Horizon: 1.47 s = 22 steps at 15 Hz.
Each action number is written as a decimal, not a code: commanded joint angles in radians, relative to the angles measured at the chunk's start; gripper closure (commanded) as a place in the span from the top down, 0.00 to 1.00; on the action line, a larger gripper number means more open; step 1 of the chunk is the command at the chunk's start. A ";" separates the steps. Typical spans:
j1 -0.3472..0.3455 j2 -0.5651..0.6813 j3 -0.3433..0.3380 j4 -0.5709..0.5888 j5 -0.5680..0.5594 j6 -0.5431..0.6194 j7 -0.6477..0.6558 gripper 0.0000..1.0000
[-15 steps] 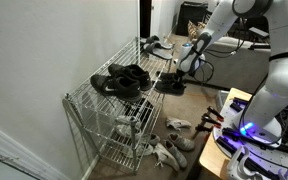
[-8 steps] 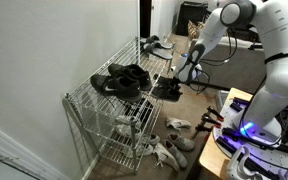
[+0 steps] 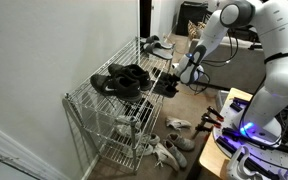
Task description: Remove the grey pair of shoes from the top rack and put them on the second rack
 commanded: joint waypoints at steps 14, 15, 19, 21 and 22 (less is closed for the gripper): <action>0.005 0.066 0.048 0.125 -0.117 0.133 0.174 0.35; 0.000 0.081 0.053 0.140 -0.119 0.137 0.180 0.42; 0.004 0.081 0.037 0.155 -0.115 0.127 0.206 0.66; 0.008 0.072 0.026 0.148 -0.112 0.127 0.210 0.78; 0.007 0.068 0.021 0.145 -0.114 0.127 0.209 0.85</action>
